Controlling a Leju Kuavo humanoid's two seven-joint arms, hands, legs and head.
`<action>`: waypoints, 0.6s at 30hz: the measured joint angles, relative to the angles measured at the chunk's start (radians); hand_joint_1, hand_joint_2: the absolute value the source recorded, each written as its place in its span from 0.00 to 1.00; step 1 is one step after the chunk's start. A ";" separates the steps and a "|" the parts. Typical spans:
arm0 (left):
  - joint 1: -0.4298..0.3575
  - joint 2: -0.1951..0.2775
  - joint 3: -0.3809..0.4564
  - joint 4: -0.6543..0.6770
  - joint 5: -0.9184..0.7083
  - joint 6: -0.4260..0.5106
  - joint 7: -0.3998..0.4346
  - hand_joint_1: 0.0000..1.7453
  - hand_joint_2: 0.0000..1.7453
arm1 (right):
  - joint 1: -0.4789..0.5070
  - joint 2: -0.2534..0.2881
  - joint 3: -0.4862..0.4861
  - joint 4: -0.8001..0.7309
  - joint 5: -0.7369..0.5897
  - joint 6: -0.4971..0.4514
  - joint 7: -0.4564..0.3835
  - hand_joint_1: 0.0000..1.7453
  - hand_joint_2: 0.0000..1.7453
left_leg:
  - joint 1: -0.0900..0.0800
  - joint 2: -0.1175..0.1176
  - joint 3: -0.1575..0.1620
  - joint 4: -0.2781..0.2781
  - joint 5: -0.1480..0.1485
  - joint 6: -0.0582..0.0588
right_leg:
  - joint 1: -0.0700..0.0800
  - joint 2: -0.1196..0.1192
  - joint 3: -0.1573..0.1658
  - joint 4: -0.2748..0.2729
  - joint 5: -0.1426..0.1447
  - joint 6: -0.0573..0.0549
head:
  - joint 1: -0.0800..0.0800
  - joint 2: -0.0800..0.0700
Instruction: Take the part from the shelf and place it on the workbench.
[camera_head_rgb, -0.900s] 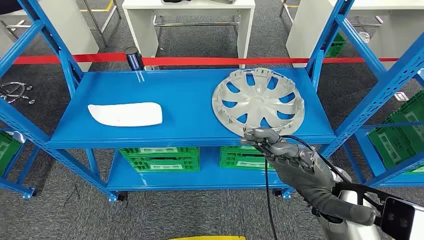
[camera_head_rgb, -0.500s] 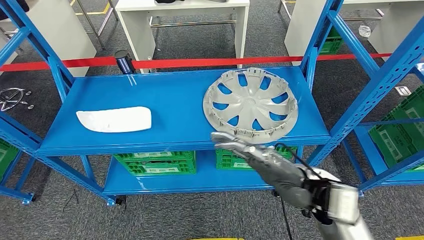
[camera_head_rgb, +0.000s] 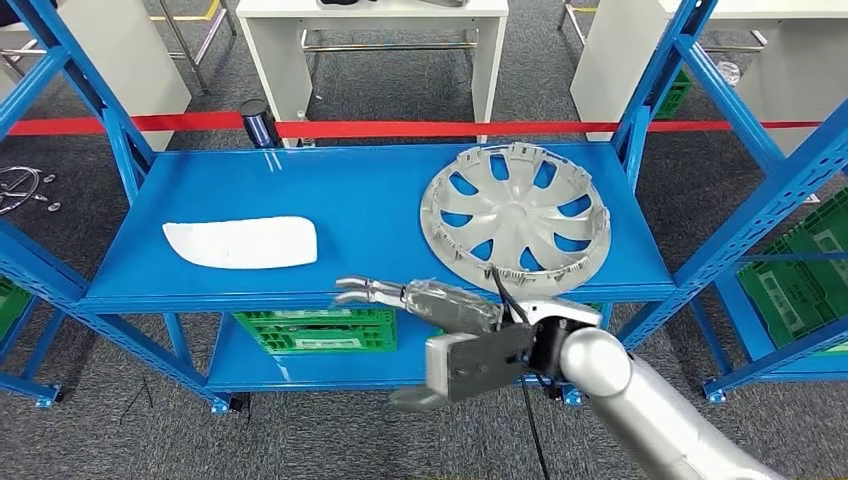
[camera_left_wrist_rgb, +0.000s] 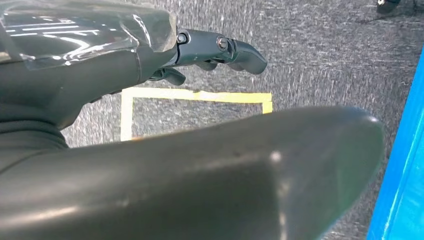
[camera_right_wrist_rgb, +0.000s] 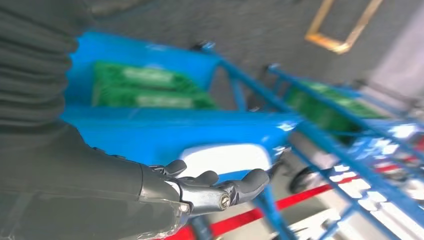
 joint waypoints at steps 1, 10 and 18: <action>-0.001 0.001 0.000 0.007 0.004 0.002 0.002 0.00 0.00 | -0.025 0.009 0.011 0.027 0.039 -0.023 0.009 0.00 1.00 | 0.001 -0.001 0.000 0.005 -0.003 -0.004 | -0.004 -0.001 0.028 -0.067 0.033 0.012 | 0.000 0.000; -0.004 -0.040 0.025 -0.068 0.049 -0.047 0.074 0.00 0.00 | -0.160 0.110 0.056 0.278 0.491 -0.200 0.081 0.00 1.00 | 0.007 0.000 -0.051 0.116 -0.072 -0.050 | -0.007 -0.002 0.113 -0.238 0.100 -0.032 | -0.004 0.000; -0.004 -0.041 0.029 -0.081 0.040 -0.051 0.076 0.00 0.00 | -0.167 0.154 0.011 0.415 0.676 -0.140 0.098 0.00 1.00 | 0.006 0.001 -0.062 0.113 -0.032 -0.041 | 0.000 0.005 0.118 -0.238 0.095 -0.036 | -0.005 0.000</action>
